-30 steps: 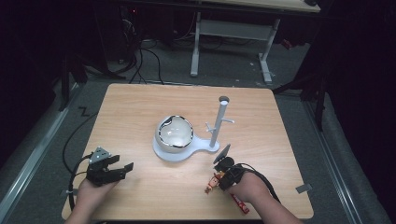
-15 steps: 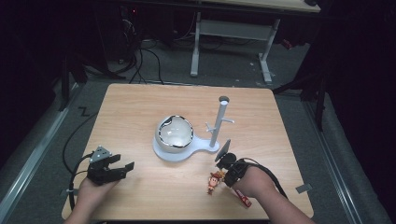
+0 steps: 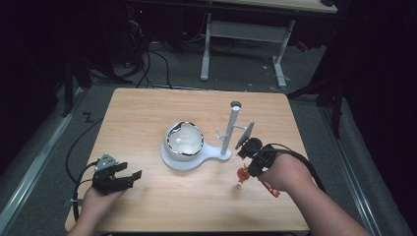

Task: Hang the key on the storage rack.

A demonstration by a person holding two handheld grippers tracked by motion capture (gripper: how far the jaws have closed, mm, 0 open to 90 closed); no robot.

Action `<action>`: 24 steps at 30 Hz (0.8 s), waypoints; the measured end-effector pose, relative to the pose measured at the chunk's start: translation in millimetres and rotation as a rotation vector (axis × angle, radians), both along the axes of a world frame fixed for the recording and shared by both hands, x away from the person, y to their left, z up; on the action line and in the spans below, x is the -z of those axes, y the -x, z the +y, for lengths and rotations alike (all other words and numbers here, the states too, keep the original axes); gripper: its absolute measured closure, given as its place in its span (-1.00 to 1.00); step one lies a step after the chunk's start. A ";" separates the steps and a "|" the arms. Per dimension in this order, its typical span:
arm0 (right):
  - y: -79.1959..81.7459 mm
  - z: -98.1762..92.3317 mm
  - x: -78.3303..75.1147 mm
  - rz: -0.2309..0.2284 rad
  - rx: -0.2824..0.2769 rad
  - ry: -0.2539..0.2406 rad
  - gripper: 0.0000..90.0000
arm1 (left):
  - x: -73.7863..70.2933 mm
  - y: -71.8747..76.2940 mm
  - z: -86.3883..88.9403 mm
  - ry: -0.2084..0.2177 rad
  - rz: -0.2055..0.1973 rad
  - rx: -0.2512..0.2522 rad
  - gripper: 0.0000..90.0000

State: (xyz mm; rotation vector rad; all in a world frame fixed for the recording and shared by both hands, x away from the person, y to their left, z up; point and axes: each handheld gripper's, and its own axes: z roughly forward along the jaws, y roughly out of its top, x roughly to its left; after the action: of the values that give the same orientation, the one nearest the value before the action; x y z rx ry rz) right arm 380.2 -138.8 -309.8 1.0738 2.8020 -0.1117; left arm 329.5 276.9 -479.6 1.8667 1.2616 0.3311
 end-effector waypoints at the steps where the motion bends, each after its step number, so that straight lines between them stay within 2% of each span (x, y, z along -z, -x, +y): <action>1: -0.8 -0.3 -4.5 -0.011 0.000 0.003 0.67 | -0.2 0.0 0.0 0.000 0.000 0.000 -0.33; 8: -9.0 -3.3 -42.8 -0.087 0.000 0.027 0.67 | 0.0 -0.1 -0.1 -0.001 0.001 0.000 -0.33; 10: -10.9 -3.3 -52.1 -0.101 0.002 0.022 0.67 | -0.1 -0.1 -0.1 -0.001 0.001 0.000 -0.33; 12: -11.2 -2.8 -55.2 -0.107 0.006 0.021 0.67 | -0.1 0.0 -0.1 -0.001 0.001 0.000 -0.33; 13: -12.6 -1.4 -63.0 -0.121 0.002 0.016 0.67 | -0.2 0.0 0.0 -0.001 0.000 0.000 -0.33; 24: -22.4 4.3 -79.9 -0.134 0.016 0.007 0.67 | -0.6 0.3 0.7 0.001 0.000 -0.001 -0.33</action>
State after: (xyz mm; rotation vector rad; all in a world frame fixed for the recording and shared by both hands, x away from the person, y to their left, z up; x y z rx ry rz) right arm 402.5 -134.5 -229.8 1.0614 2.6723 -0.0487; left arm 329.1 277.6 -479.0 1.8657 1.2624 0.3310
